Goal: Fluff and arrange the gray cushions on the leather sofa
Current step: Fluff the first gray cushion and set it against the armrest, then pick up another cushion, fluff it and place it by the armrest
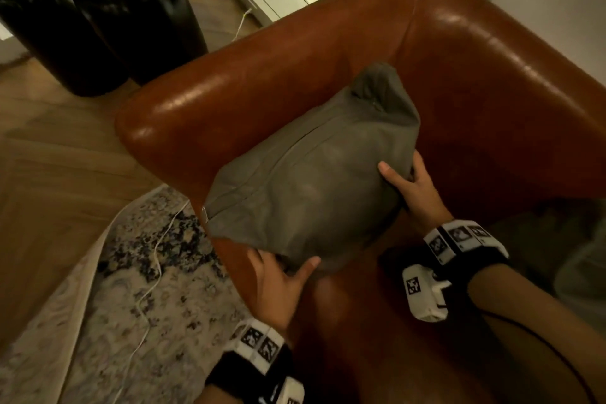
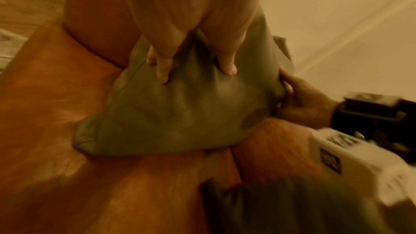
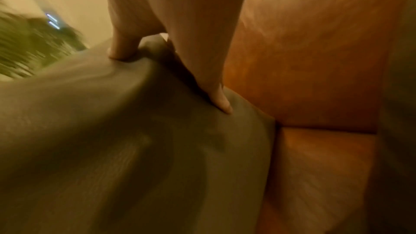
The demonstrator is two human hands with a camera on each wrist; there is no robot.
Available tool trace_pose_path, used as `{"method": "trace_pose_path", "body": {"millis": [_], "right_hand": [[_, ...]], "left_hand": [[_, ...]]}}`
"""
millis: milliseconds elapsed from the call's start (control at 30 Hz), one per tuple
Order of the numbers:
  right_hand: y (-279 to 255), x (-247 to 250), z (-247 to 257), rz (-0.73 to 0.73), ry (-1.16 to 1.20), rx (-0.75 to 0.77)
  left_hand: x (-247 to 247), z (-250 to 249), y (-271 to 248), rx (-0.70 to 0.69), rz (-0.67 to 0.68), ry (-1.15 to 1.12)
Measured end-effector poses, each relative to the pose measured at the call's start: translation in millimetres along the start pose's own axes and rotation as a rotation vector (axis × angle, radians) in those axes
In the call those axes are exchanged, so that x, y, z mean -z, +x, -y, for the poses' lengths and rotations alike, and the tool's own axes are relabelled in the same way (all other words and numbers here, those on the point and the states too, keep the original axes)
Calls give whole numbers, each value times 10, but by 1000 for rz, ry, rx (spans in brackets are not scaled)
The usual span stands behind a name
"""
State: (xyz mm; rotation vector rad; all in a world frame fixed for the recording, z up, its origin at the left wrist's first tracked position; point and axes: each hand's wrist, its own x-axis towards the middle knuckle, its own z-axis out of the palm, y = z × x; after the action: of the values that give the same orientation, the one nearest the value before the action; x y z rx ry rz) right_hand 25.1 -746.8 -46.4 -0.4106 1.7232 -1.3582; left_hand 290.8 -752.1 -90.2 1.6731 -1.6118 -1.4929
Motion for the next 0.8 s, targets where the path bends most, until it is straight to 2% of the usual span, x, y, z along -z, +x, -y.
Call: {"method": "trace_pose_path", "body": {"millis": [133, 200, 267, 333, 400, 433, 467, 533, 600, 667, 733, 800], "right_hand": [[196, -82, 57, 49, -161, -42], [204, -83, 134, 68, -217, -43], [100, -29, 181, 40, -220, -37], [-78, 98, 206, -35, -245, -20], [-356, 301, 287, -133, -296, 79], [-515, 437, 327, -195, -328, 148], [-674, 590, 345, -258, -361, 225], [-1051, 914, 390, -397, -413, 334], [-1444, 1306, 353, -560, -396, 373], [-1851, 1781, 245, -722, -405, 330], [-2275, 2246, 15, -890, -428, 184], [-2639, 2593, -334, -1167, -304, 92]], "left_hand": [[-9, -82, 332, 73, 72, -87], [75, -33, 356, 114, 56, -231], [241, -124, 212, 185, -6, -404], [467, -313, 86, 226, -201, -519], [679, -575, 46, 164, -435, -384], [771, -721, 34, 60, -485, -238], [809, -865, 21, -80, -478, -113], [704, -1165, -9, -409, -369, 72], [334, -1522, -102, -723, -229, 215], [-218, -1726, -195, -899, 16, 216], [-826, -1789, -349, -858, 268, 197], [-1418, -1731, -500, -664, 476, 182]]}}
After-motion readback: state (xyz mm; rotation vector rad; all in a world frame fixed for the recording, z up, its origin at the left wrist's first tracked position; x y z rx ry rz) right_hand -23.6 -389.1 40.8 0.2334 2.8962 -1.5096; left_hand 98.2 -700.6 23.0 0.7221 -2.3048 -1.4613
